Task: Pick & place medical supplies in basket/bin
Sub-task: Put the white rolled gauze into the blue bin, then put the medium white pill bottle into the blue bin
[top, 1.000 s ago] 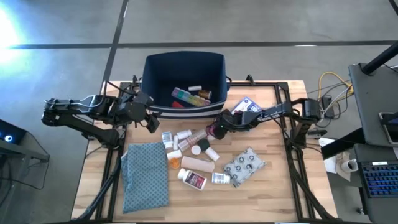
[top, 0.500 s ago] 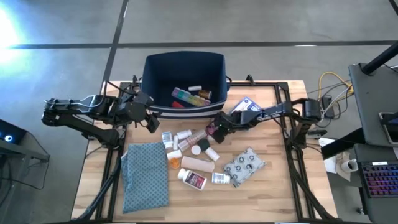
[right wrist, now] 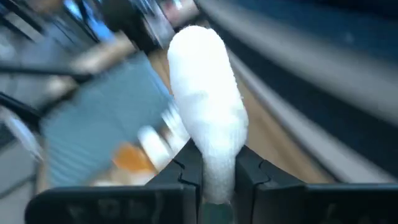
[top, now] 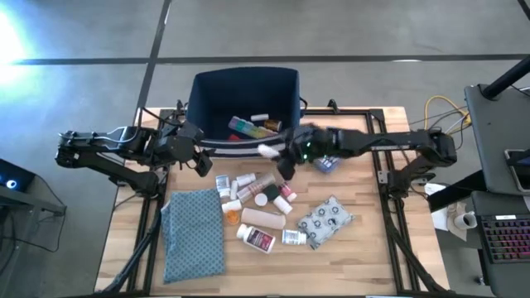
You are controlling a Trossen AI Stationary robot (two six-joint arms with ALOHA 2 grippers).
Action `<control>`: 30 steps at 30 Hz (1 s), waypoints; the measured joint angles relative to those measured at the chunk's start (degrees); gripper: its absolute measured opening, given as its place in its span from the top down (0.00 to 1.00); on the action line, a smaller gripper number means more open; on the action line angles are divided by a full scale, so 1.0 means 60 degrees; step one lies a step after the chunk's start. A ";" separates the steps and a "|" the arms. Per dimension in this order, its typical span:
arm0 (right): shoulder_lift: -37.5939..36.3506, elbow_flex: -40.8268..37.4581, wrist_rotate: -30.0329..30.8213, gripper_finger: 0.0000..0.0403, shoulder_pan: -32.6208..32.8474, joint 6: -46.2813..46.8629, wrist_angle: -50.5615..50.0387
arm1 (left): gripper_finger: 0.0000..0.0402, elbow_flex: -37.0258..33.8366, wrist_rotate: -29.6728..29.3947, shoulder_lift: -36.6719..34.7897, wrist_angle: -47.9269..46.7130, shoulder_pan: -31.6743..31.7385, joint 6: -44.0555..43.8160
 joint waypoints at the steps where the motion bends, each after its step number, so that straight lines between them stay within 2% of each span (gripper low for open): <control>1: -0.0028 0.0324 0.0003 0.92 -0.0047 -0.0259 0.0094 | 0.38 0.0000 0.0002 0.0000 -0.0002 0.0000 0.0000; 4: 0.0144 0.1310 -0.0003 0.92 -0.0402 -0.0884 0.0214 | 0.38 0.0000 0.0004 0.0000 0.0000 0.0000 0.0000; 8: 0.1044 0.2551 0.0034 0.87 -0.1280 -0.1200 0.0094 | 0.38 0.0000 0.0004 0.0000 0.0000 0.0000 0.0003; 14: 0.2644 0.4632 0.0070 0.63 -0.2252 -0.1280 -0.2269 | 0.38 0.0000 0.0115 0.0000 -0.0011 -0.0007 -0.0104; 17: 0.3263 0.5406 0.0280 0.51 -0.2295 -0.1951 -0.3327 | 0.38 0.0000 0.0387 -0.0004 -0.0076 -0.0010 -0.0309; 19: 0.3459 0.5735 0.0507 0.44 -0.2220 -0.2304 -0.3470 | 0.38 0.0000 0.0523 -0.0004 -0.0324 -0.0015 -0.0554; 22: 0.3586 0.6193 0.0817 0.37 -0.2123 -0.2737 -0.3418 | 0.38 0.0003 0.1074 -0.0021 -0.1270 -0.0015 -0.1423; 26: 0.3597 0.6551 0.1281 0.31 -0.2117 -0.3149 -0.3456 | 0.38 0.0025 0.2168 -0.0177 -0.2905 -0.0249 -0.3402; 30: 0.3365 0.6802 0.2187 0.30 -0.2109 -0.3251 -0.3734 | 0.38 -0.0088 0.2251 -0.0391 -0.3195 -0.1050 -0.5456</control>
